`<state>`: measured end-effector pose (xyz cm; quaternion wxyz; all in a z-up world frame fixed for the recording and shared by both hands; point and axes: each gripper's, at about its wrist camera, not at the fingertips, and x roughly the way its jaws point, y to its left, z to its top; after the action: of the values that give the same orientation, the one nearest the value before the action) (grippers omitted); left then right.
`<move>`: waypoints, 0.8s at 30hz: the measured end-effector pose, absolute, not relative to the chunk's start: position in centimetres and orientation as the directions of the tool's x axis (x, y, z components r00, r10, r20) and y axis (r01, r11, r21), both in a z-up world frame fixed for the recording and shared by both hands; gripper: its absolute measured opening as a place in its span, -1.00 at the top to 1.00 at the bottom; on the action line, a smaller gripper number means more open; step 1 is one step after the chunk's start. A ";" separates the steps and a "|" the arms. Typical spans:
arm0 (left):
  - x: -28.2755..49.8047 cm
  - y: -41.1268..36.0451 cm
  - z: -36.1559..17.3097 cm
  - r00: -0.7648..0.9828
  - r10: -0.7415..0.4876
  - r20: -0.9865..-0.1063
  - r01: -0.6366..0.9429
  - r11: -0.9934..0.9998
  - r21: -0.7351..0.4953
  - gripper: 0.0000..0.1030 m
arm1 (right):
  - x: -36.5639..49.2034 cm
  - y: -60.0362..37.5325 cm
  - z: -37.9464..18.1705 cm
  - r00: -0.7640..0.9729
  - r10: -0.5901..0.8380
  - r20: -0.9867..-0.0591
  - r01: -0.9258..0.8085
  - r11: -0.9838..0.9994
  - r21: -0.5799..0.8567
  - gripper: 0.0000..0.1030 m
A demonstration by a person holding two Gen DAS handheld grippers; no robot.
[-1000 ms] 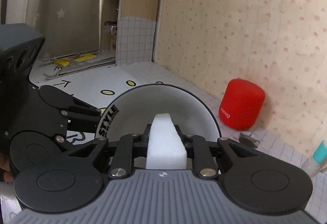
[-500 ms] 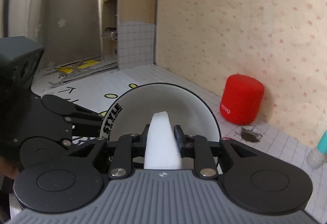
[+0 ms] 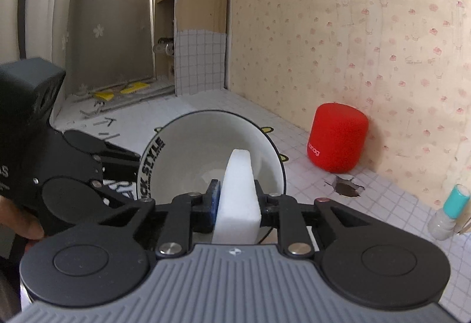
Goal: Clean bowl
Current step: 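Turn the bowl with the left gripper while the right gripper scrubs the bowl bottom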
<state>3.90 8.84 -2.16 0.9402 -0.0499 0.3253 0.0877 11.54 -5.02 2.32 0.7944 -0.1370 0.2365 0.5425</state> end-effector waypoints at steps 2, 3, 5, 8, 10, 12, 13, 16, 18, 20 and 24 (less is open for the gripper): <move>3.9 8.8 -2.1 0.773 0.133 -0.621 -0.195 0.980 -0.033 0.07 | 11.4 -3.8 1.5 0.309 0.806 -0.505 -0.920 0.387 0.055 0.57; 3.9 8.7 -2.1 0.773 0.134 -0.621 -0.194 0.981 -0.029 0.06 | 11.4 -3.7 1.5 0.319 0.809 -0.494 -0.915 0.399 0.063 0.57; 4.0 8.6 -2.1 0.772 0.139 -0.621 -0.195 0.980 -0.023 0.06 | 11.5 -3.6 1.6 0.330 0.820 -0.468 -0.906 0.414 0.086 0.58; 4.0 8.5 -2.1 0.770 0.144 -0.621 -0.201 0.979 -0.021 0.06 | 11.1 -3.3 1.7 0.251 0.856 -0.452 -0.927 0.347 0.141 0.59; 3.9 8.5 -2.1 0.771 0.139 -0.622 -0.198 0.980 -0.027 0.06 | 10.3 -3.2 1.8 0.198 0.867 -0.457 -0.949 0.286 0.133 0.59; 3.7 8.5 -2.1 0.772 0.137 -0.621 -0.197 0.980 -0.028 0.06 | 10.2 -3.1 1.8 0.191 0.868 -0.458 -0.953 0.276 0.126 0.60; 3.6 8.5 -2.1 0.772 0.137 -0.621 -0.197 0.980 -0.029 0.06 | 10.2 -3.1 1.8 0.193 0.868 -0.457 -0.953 0.277 0.125 0.60; 3.5 8.6 -2.1 0.772 0.134 -0.621 -0.199 0.979 -0.035 0.06 | 10.3 -2.9 1.7 0.197 0.870 -0.453 -0.952 0.280 0.123 0.60; 3.5 8.5 -2.1 0.772 0.137 -0.621 -0.198 0.980 -0.031 0.06 | 10.3 -2.8 1.7 0.200 0.870 -0.450 -0.952 0.281 0.121 0.60; 3.6 8.7 -2.0 0.770 0.133 -0.624 -0.197 0.980 -0.034 0.06 | 10.3 -2.6 1.6 0.203 0.871 -0.447 -0.952 0.283 0.119 0.60; 3.7 8.8 -2.0 0.770 0.134 -0.624 -0.198 0.980 -0.034 0.06 | 10.4 -2.4 1.5 0.209 0.873 -0.441 -0.951 0.286 0.115 0.60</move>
<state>3.67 8.84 -1.99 0.9395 -0.0487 0.3273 0.0882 10.36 -2.40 1.52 0.7721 -0.0908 0.2164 0.5906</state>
